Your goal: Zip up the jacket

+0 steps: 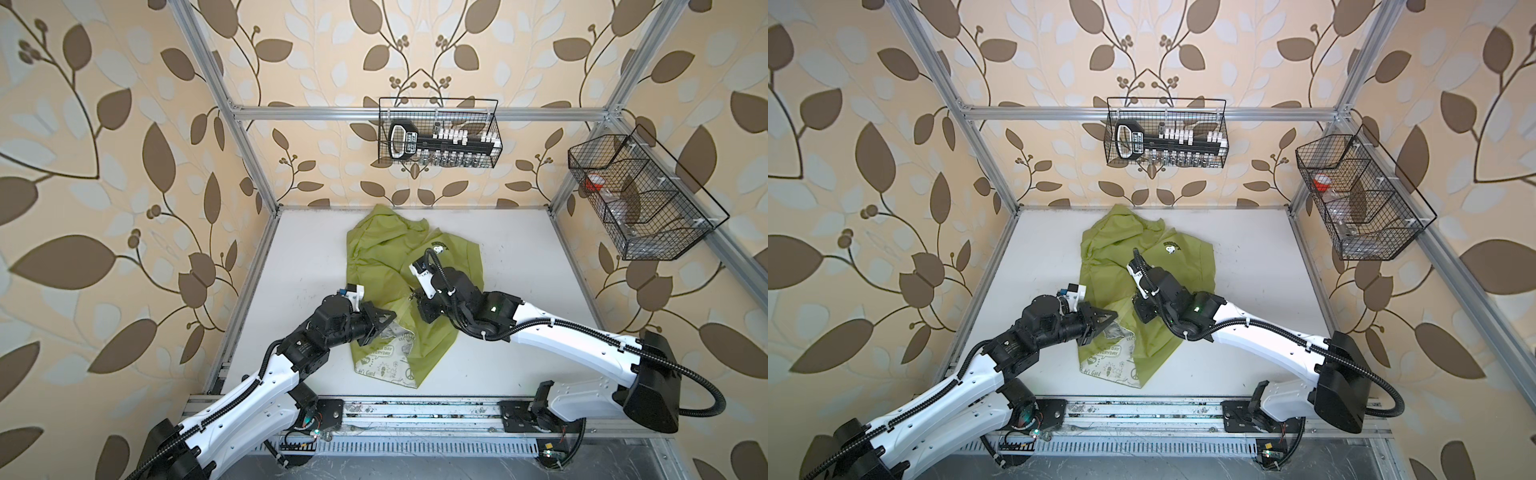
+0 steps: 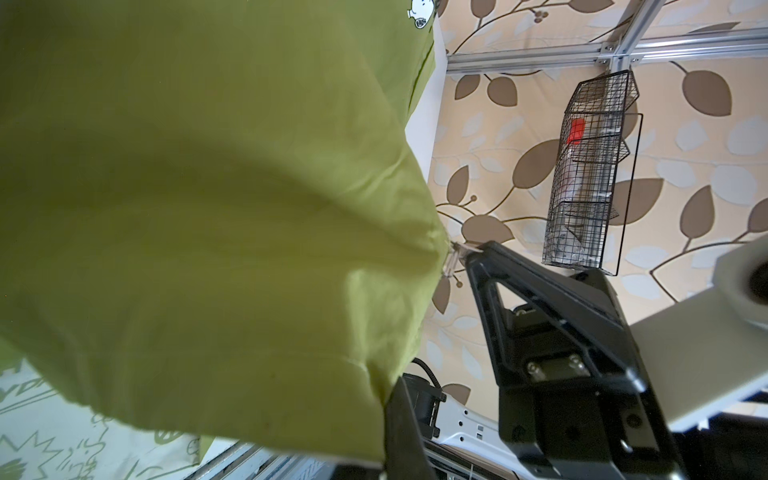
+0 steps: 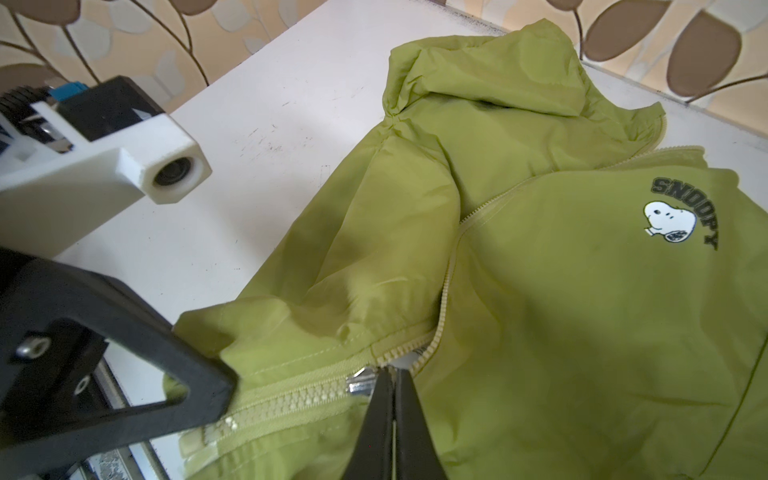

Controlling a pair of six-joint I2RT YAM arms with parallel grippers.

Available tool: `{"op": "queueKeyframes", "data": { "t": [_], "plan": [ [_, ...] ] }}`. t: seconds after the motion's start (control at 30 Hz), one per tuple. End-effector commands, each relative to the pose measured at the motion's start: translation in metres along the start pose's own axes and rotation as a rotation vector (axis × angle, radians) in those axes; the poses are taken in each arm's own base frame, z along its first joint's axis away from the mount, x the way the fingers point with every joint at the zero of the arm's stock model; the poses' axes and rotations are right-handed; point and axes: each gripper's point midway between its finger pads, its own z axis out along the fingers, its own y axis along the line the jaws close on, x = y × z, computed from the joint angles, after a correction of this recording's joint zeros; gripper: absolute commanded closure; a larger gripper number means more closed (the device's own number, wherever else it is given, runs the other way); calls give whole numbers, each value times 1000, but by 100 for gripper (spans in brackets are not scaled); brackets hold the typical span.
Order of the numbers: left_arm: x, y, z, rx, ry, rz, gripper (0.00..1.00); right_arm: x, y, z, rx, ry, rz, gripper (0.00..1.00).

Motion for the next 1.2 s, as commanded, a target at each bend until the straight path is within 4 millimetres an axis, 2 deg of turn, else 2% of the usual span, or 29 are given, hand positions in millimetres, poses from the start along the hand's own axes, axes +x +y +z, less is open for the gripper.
{"op": "queueKeyframes", "data": {
  "t": [0.0,0.53,0.8,1.17],
  "plan": [
    [-1,11,-3,-41,-14,15,100,-14,-16,0,65,-39,26,100],
    [0,51,-1,-116,-31,-33,100,-11,-18,9,52,-23,58,100],
    [1,61,0,-125,-38,-56,100,-12,-26,13,60,-22,76,100],
    [-1,77,-13,-194,-81,-50,100,-23,-41,20,81,-37,133,100]
  ]
}}
